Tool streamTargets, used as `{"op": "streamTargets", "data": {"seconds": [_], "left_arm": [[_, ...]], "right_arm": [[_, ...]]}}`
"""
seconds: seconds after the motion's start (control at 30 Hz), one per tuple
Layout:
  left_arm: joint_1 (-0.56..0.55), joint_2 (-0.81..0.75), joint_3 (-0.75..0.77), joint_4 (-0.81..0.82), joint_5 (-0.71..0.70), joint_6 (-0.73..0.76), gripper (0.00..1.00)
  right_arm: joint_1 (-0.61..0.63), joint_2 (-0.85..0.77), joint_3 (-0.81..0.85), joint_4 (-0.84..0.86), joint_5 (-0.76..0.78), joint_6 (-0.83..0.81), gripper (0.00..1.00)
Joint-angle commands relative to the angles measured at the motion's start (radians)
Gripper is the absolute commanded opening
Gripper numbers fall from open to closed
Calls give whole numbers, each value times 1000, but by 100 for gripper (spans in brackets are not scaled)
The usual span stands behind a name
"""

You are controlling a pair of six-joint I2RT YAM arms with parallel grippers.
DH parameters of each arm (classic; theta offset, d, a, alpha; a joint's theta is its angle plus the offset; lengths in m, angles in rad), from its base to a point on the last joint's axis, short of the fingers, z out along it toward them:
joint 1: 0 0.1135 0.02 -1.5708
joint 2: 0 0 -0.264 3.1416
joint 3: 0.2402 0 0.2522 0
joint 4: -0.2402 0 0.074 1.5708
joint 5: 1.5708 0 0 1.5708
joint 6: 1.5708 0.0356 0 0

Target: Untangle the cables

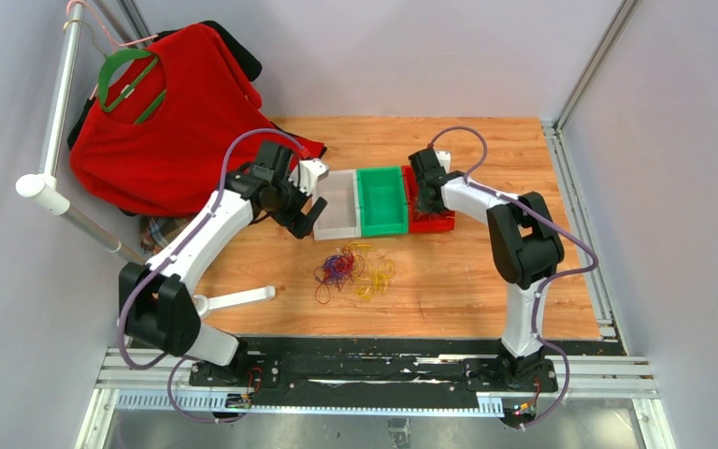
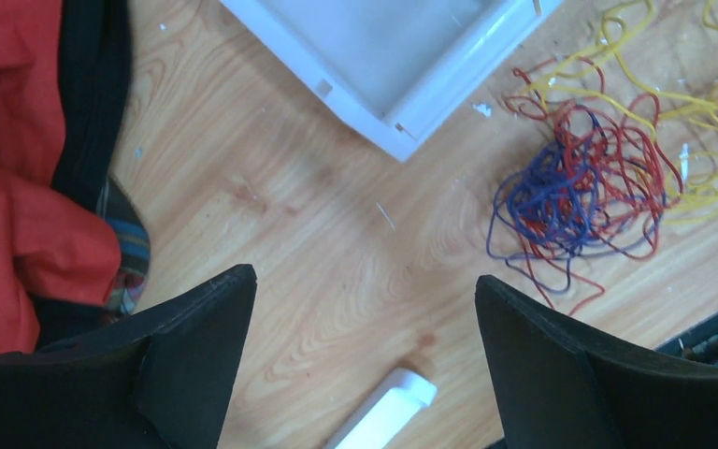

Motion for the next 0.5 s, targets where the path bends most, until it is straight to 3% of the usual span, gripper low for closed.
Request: {"op": "streamTargets", "data": {"seconds": [0.0, 0.2, 0.47], "left_arm": [[4, 77, 42, 121, 14, -20, 90], [3, 185, 44, 202, 5, -23, 82], [3, 295, 52, 276, -40, 16, 54]], "right_arm": [[4, -22, -126, -30, 44, 136, 1], [61, -98, -215, -25, 104, 251, 1], [129, -144, -258, -16, 122, 356, 1]]}}
